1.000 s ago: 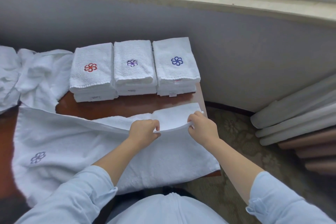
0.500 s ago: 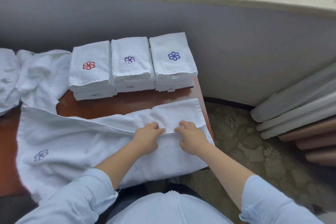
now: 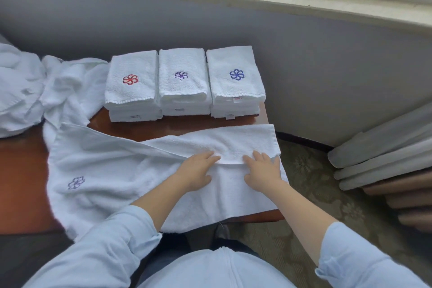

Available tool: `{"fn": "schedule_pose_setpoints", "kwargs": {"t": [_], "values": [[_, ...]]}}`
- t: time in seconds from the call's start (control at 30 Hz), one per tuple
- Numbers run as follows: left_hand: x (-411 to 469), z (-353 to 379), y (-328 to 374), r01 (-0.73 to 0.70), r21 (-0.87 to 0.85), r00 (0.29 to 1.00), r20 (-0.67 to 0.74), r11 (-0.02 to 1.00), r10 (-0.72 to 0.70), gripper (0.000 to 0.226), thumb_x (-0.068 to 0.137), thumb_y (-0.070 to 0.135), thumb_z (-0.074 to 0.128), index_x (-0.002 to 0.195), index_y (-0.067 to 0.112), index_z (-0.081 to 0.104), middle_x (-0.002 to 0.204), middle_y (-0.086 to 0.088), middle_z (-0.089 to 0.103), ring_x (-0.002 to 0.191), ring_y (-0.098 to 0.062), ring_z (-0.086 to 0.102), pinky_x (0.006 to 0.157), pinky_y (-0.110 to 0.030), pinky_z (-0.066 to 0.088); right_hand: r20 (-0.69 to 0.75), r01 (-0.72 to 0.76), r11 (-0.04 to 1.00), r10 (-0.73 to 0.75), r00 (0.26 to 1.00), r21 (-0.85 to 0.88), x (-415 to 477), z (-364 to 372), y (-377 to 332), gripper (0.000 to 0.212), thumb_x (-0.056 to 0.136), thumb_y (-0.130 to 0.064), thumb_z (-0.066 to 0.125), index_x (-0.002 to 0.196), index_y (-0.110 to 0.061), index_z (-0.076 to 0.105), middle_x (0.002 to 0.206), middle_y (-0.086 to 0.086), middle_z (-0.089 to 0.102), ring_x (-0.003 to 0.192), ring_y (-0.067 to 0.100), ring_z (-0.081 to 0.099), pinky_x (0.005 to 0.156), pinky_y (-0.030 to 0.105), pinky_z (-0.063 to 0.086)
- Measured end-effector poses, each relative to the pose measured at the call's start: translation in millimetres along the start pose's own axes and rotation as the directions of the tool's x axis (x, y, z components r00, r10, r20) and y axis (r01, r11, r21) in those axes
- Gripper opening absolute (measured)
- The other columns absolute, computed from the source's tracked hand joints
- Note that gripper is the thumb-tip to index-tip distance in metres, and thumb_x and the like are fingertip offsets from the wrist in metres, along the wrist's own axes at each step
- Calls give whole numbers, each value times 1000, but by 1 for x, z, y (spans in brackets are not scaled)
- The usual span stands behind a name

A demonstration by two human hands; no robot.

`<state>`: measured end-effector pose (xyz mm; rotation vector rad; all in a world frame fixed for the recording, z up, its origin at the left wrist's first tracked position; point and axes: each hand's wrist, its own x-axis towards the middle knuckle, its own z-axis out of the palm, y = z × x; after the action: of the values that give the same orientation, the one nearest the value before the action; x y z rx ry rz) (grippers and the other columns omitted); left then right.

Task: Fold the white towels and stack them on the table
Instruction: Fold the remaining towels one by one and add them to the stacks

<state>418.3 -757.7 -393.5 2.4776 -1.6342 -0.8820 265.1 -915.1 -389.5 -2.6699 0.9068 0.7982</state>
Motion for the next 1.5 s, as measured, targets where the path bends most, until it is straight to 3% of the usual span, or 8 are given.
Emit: {"fn": "schedule_pose_setpoints", "kwargs": {"t": [0.17,0.43,0.77,0.93,1.13,1.27,1.33,1.5], "values": [[-44,-8,-39,165,-122,966,-179,979,-185,55,95,21,53,148,27,38,154,6,33,137,-17,38,103,-35,44,-101,123,992,-125,987,-22,9,-15,-57,51,91,-28,47,141,-24,41,136,3,46,124,27,38,95,36,34],[-123,-12,-125,414,-267,844,-245,870,-476,51,93,26,56,143,32,45,148,11,39,131,-13,43,100,-32,42,-133,466,883,-457,880,52,22,-33,-178,62,90,-30,52,150,-28,37,147,-1,44,135,24,35,105,36,34],[-199,-22,-255,534,-371,718,-277,760,-639,48,91,26,58,139,29,49,142,9,45,124,-13,49,94,-31,43,-189,624,775,-601,776,97,48,-41,-336,68,90,-23,57,153,-24,31,163,0,20,150,20,16,116,31,24],[-212,-22,-309,603,-360,669,-257,712,-697,57,92,34,61,142,24,37,143,1,41,125,-20,48,92,-35,46,-181,567,822,-551,815,53,78,-55,-408,75,91,-24,57,155,-19,20,164,7,14,150,28,14,121,40,15],[-205,-16,-351,580,-480,698,-122,658,-705,49,92,44,58,131,21,41,101,7,62,92,-20,63,70,-35,48,-240,448,878,-404,883,170,98,-49,-458,79,90,-27,59,156,-17,16,146,9,40,126,33,45,96,41,44],[-198,-18,-364,514,-507,736,-154,692,-659,26,97,42,50,111,21,50,88,4,61,85,-24,62,64,-35,43,-279,374,878,-294,914,300,101,-43,-472,30,89,-26,57,118,-19,52,109,3,61,102,29,59,67,35,41],[-195,-23,-366,450,-577,735,-194,682,-650,19,98,40,48,101,22,51,77,6,57,80,-24,60,60,-34,39,-361,377,871,-258,896,314,94,-44,-473,11,89,-23,53,83,-16,47,79,-1,55,80,29,56,56,34,30],[-185,-64,-374,295,-721,682,-301,627,-667,15,99,39,46,94,26,49,77,10,60,73,-17,58,55,-31,35,-629,488,758,-134,766,433,78,-73,-463,16,92,-25,55,84,-27,42,62,-10,43,61,13,41,52,28,26]]}}
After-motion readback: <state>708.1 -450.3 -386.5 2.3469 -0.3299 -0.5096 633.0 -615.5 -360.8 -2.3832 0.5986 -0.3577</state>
